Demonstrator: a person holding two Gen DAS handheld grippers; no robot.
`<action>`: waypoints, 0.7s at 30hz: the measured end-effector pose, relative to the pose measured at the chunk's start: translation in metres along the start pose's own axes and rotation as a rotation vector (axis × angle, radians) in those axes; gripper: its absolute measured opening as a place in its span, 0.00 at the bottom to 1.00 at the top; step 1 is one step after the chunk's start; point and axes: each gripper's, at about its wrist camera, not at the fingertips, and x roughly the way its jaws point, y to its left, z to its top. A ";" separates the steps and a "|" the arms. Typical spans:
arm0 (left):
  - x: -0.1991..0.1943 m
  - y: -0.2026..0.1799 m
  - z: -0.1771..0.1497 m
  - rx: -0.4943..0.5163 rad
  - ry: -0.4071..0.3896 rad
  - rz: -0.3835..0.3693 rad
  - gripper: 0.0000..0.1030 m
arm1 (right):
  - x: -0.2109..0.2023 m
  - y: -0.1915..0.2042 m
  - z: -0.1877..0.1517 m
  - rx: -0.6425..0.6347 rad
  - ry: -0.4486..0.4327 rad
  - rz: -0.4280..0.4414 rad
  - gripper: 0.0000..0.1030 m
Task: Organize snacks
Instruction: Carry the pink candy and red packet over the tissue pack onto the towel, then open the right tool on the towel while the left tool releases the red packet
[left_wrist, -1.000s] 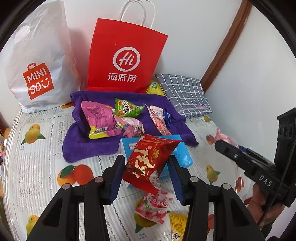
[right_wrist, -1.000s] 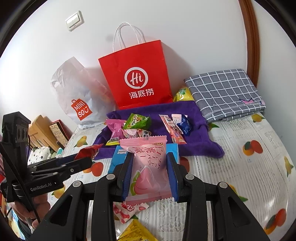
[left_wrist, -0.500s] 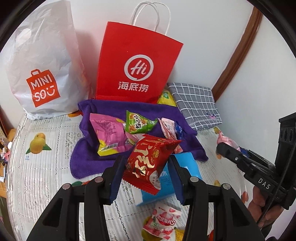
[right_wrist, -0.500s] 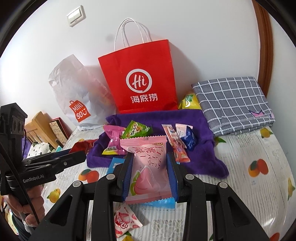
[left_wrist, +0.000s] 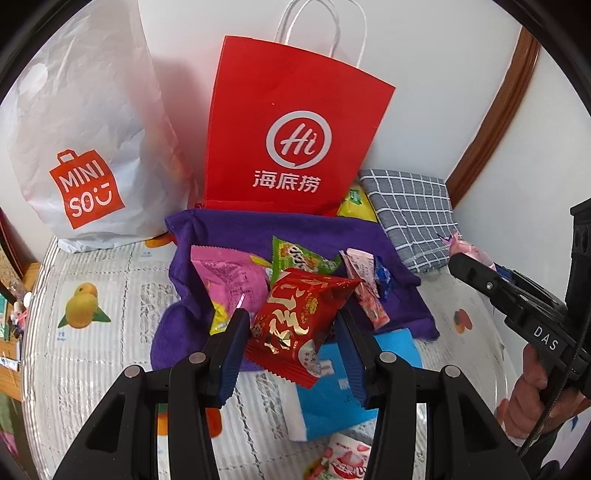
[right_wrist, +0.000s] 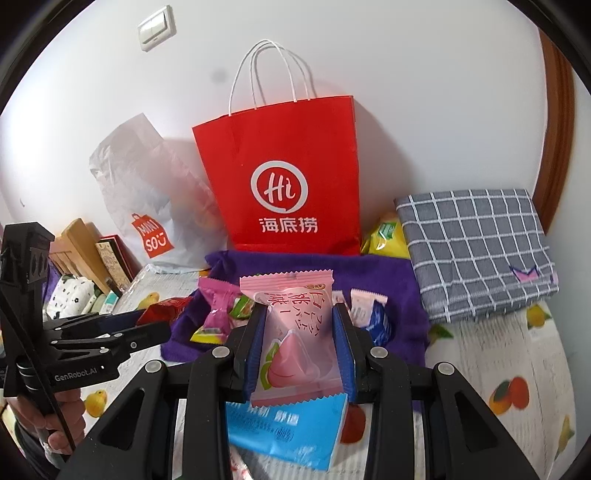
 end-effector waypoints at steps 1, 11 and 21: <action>0.002 0.003 0.002 -0.003 0.001 0.006 0.44 | 0.003 -0.001 0.001 -0.001 0.000 0.002 0.34; 0.028 0.017 0.013 -0.025 0.030 0.021 0.44 | 0.034 -0.020 0.018 0.013 0.009 0.005 0.34; 0.048 0.006 0.025 0.005 0.044 0.032 0.44 | 0.060 -0.026 0.026 -0.021 0.045 -0.003 0.34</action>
